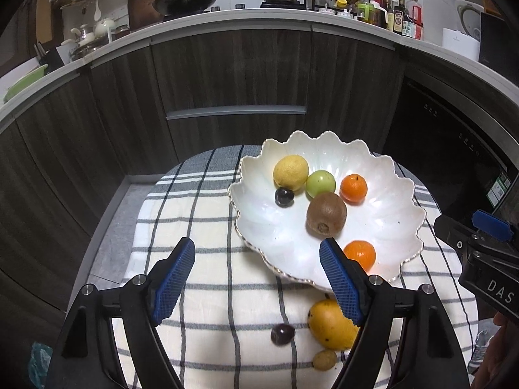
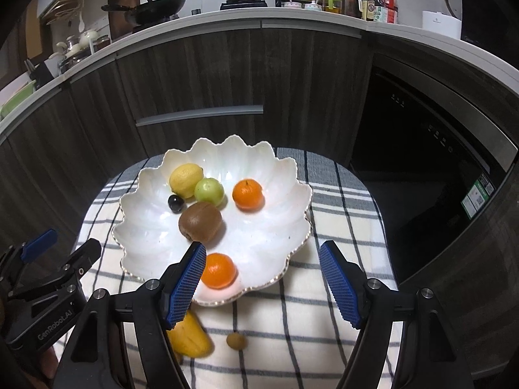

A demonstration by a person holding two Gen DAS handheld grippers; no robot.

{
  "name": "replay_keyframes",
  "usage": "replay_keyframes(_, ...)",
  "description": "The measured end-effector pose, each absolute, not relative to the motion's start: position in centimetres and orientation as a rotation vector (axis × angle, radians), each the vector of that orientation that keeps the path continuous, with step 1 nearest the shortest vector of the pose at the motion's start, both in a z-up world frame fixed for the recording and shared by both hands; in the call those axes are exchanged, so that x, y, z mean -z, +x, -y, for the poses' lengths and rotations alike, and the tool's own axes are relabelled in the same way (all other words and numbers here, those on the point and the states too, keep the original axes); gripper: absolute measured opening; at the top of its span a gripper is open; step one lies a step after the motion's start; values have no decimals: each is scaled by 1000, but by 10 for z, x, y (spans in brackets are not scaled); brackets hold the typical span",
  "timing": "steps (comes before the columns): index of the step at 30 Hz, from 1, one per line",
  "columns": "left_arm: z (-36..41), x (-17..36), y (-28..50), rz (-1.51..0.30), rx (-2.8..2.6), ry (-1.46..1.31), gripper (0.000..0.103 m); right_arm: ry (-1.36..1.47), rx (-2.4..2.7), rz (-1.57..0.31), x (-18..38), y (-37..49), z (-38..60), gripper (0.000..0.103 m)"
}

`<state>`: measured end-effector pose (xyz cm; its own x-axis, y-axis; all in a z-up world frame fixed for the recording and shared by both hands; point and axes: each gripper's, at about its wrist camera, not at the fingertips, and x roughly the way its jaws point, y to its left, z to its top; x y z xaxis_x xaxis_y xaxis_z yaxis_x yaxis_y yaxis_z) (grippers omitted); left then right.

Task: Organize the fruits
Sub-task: 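Move both tools back toward the small brown fruit and mango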

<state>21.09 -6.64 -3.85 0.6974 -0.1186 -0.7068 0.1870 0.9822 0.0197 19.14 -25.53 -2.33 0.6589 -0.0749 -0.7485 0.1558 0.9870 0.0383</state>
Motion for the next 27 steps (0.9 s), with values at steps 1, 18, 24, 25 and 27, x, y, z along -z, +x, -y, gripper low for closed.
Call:
replay_keyframes(1, 67, 39, 209, -781, 171, 94, 79, 104, 130, -842, 24, 189, 256, 73)
replay_keyframes(18, 75, 78, 174, -815, 199, 121, 77, 119, 137, -893, 56, 159, 265, 73)
replay_keyframes(24, 80, 97, 161, -851, 236, 134, 72, 135, 137, -912, 71, 147, 268, 73)
replay_keyframes(25, 81, 98, 159, -852, 241, 135, 72, 139, 137, -913, 73, 145, 268, 73)
replay_keyframes(27, 82, 102, 156, -858, 251, 134, 72, 143, 137, -916, 76, 142, 270, 73)
